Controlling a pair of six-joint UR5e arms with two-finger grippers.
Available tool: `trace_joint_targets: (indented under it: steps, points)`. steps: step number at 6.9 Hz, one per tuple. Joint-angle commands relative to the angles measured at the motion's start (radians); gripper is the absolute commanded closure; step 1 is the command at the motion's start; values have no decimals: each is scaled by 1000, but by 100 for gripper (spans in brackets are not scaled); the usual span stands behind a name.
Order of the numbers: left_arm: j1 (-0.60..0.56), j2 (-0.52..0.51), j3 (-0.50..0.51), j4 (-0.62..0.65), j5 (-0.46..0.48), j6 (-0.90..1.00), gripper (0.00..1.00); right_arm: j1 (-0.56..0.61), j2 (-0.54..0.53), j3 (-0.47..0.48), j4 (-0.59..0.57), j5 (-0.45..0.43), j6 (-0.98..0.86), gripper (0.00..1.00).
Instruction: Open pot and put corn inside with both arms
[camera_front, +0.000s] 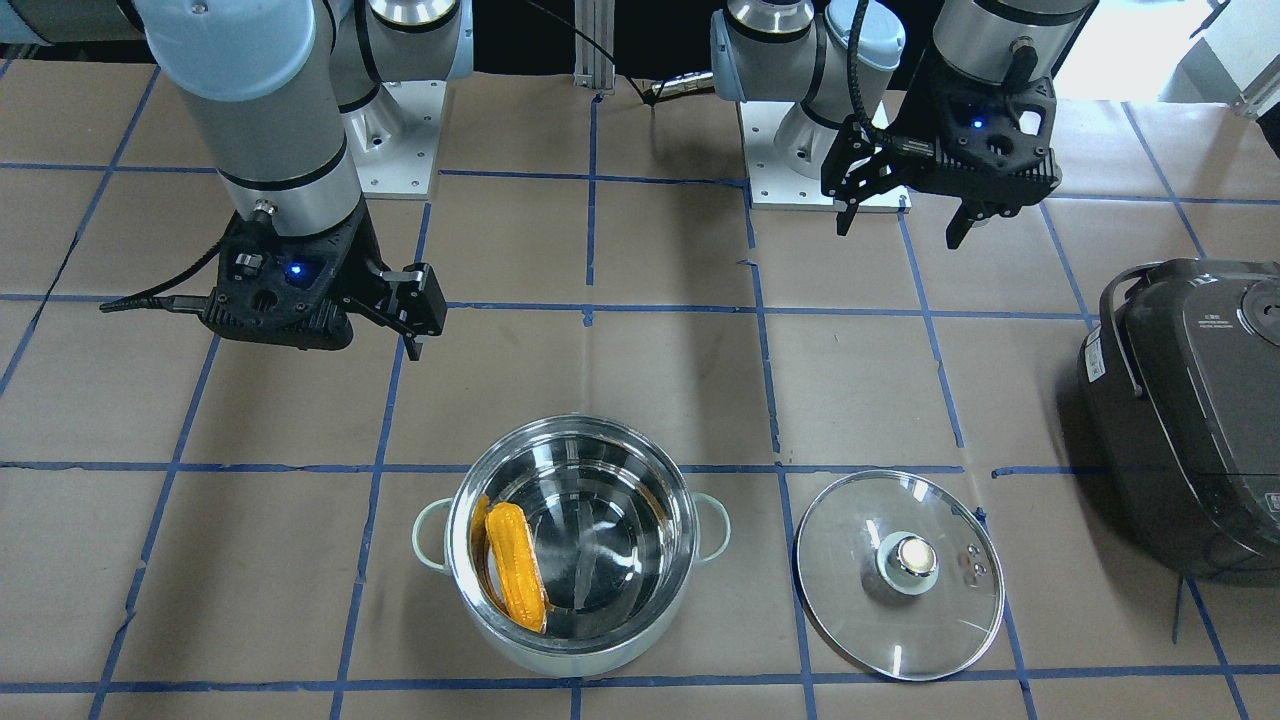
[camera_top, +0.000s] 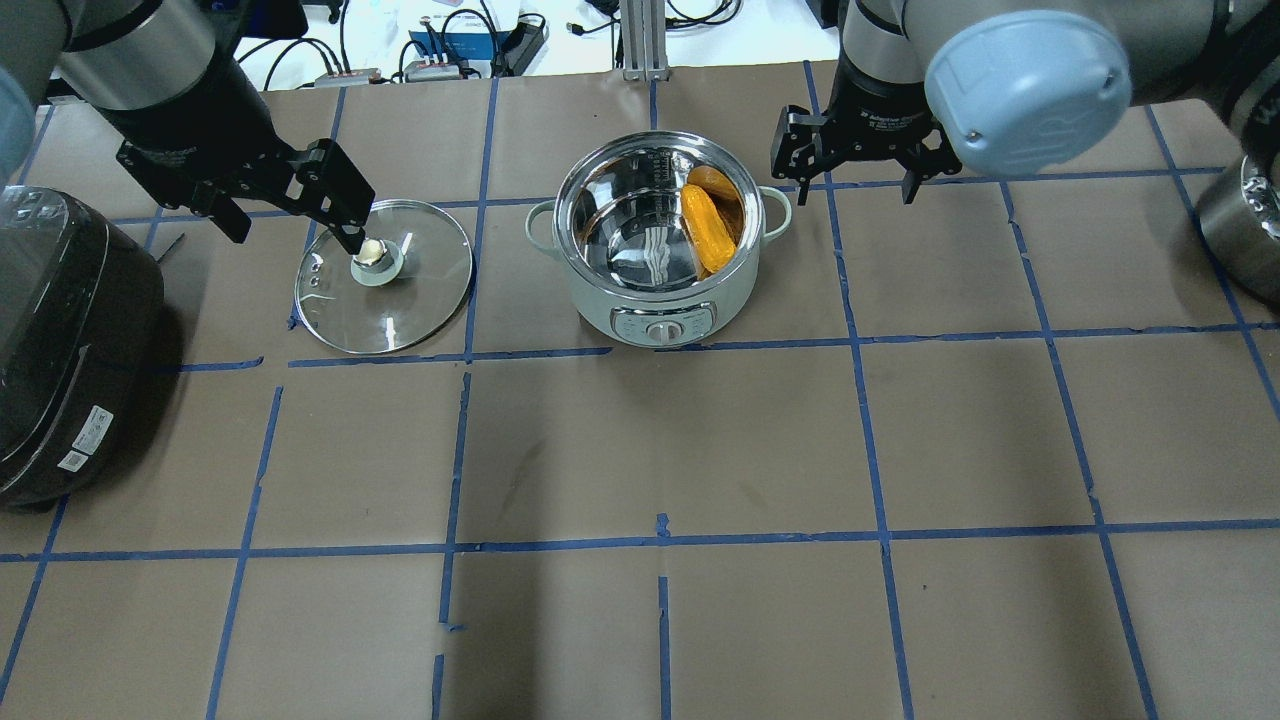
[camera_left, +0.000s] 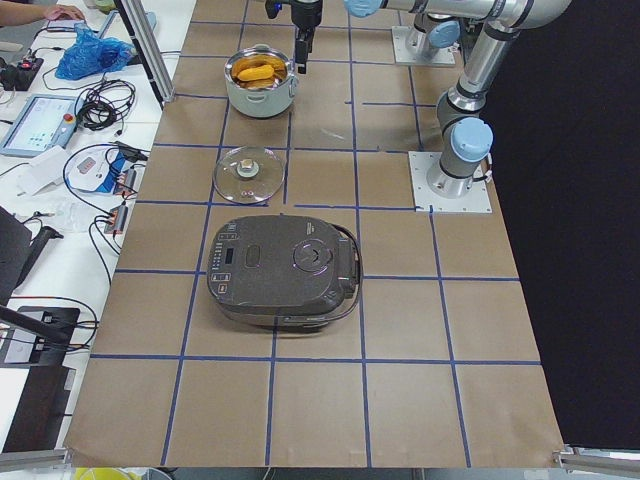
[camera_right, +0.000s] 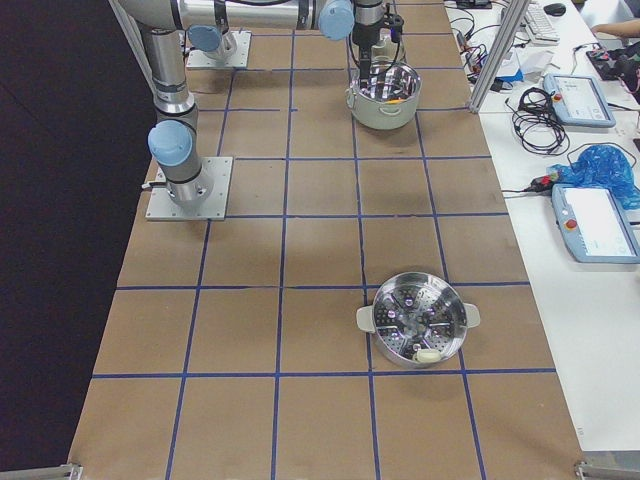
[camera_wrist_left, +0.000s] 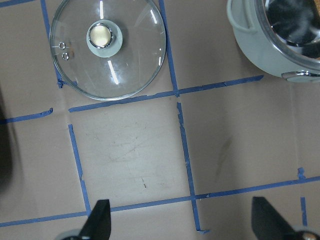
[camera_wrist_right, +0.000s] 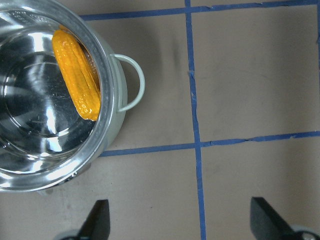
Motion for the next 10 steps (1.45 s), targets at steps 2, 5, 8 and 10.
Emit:
trace_joint_targets:
  steps: [2,5,8,10]
  points:
    - [3,-1,0,1,4,1,0,3,-16,13,-6,-1,-1,0]
    - [12,0,0,-1,4,7,0,-1,-16,10,-8,-1,-1,0]
    - [14,0,-3,-2,-1,5,0,-1,-17,8,-6,-1,-1,0]
    - [15,3,-14,-2,-4,5,0,-1,-17,5,-8,2,-1,0]
